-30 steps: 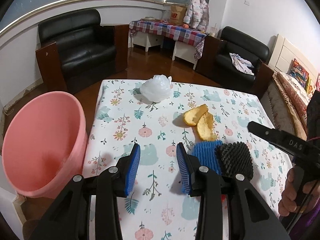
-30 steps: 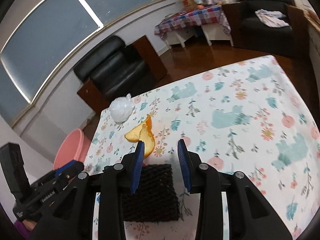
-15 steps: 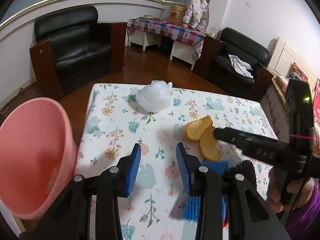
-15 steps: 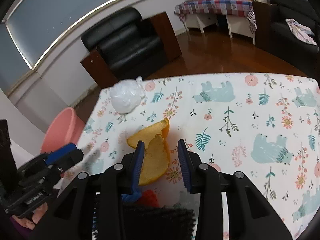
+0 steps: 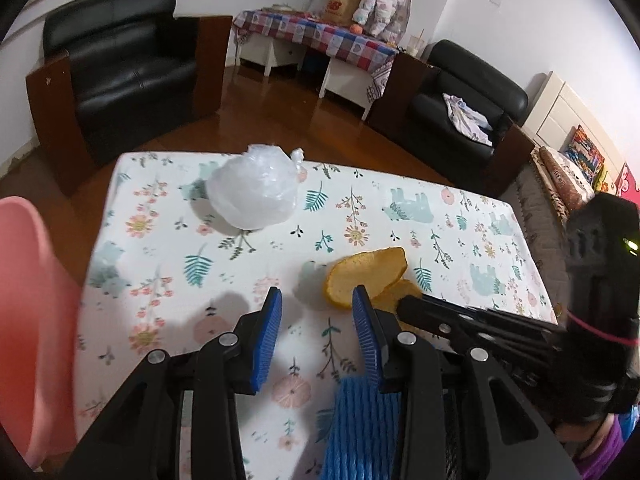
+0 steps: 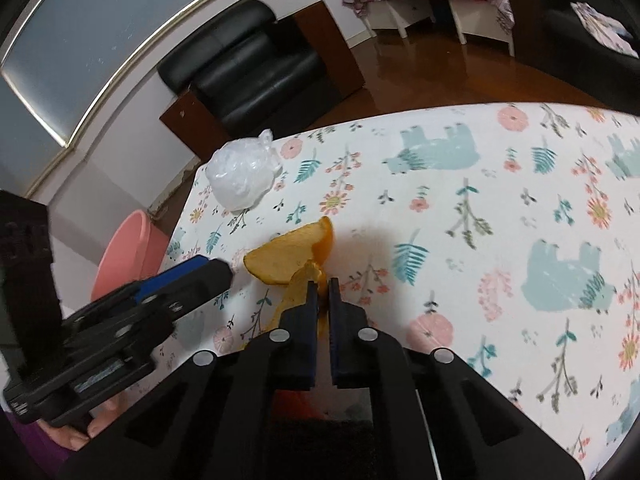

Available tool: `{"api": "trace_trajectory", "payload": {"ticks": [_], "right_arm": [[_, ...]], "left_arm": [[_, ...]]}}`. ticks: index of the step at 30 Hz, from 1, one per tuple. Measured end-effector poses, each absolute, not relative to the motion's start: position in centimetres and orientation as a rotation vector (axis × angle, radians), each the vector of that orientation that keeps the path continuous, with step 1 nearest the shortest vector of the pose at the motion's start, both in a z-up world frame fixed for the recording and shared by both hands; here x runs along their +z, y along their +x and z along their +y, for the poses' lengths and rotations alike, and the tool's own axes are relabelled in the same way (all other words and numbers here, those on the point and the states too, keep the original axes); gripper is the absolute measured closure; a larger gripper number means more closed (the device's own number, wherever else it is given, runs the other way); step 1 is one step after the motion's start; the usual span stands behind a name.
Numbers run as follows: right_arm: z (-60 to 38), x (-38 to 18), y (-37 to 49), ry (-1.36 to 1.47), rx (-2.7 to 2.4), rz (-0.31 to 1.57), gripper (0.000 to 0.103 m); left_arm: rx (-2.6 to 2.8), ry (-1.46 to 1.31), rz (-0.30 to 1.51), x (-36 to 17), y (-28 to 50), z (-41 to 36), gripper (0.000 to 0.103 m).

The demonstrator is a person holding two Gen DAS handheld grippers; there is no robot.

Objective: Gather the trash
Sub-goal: 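Grasp one yellow chip piece with the right gripper while the left grasps the other, then carry both yellow chip pieces over the pink bucket with both grippers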

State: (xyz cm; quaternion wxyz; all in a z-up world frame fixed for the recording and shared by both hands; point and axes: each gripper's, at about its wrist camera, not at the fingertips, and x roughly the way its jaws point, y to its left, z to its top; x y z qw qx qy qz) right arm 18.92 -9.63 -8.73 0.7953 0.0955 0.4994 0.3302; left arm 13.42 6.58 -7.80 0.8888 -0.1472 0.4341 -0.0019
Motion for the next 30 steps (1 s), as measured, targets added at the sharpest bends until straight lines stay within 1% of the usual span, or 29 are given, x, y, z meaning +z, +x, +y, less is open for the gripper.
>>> {"api": "trace_trajectory", "payload": {"ticks": [4, 6, 7, 8, 9, 11, 15, 23, 30], "right_arm": [[-11.1, -8.3, 18.7, 0.244, 0.688, 1.060, 0.098], [-11.9, -8.0, 18.5, 0.267, 0.675, 1.051, 0.098], [-12.1, -7.9, 18.5, 0.277, 0.671, 1.048, 0.098], [-12.4, -7.7, 18.5, 0.286, 0.668, 1.044, 0.098], [-12.8, -7.6, 18.4, 0.298, 0.666, 1.038, 0.098], [-13.5, -7.3, 18.1, 0.313, 0.658, 1.026, 0.098], [-14.8, -6.7, 17.5, 0.342, 0.642, 1.000, 0.098], [-15.8, -4.5, 15.7, 0.375, 0.641, 0.936, 0.098], [-15.9, -3.5, 13.5, 0.378, 0.653, 0.914, 0.098]], "left_arm": [[-0.006, -0.314, 0.917, -8.6, 14.8, 6.0, 0.068], [-0.008, -0.319, 0.930, -9.1, 15.3, 5.7, 0.081], [-0.010, -0.322, 0.935, -9.2, 15.5, 5.6, 0.084], [-0.010, -0.322, 0.939, -9.4, 15.6, 5.5, 0.092], [-0.008, -0.320, 0.939, -9.4, 15.7, 5.3, 0.096], [-0.005, -0.311, 0.921, -9.2, 15.4, 5.0, 0.098], [0.011, -0.292, 0.888, -8.2, 14.7, 4.6, 0.099], [0.010, -0.258, 0.802, -4.4, 10.9, 4.4, 0.099], [0.023, -0.233, 0.786, -2.9, 7.4, 5.0, 0.099]]}}
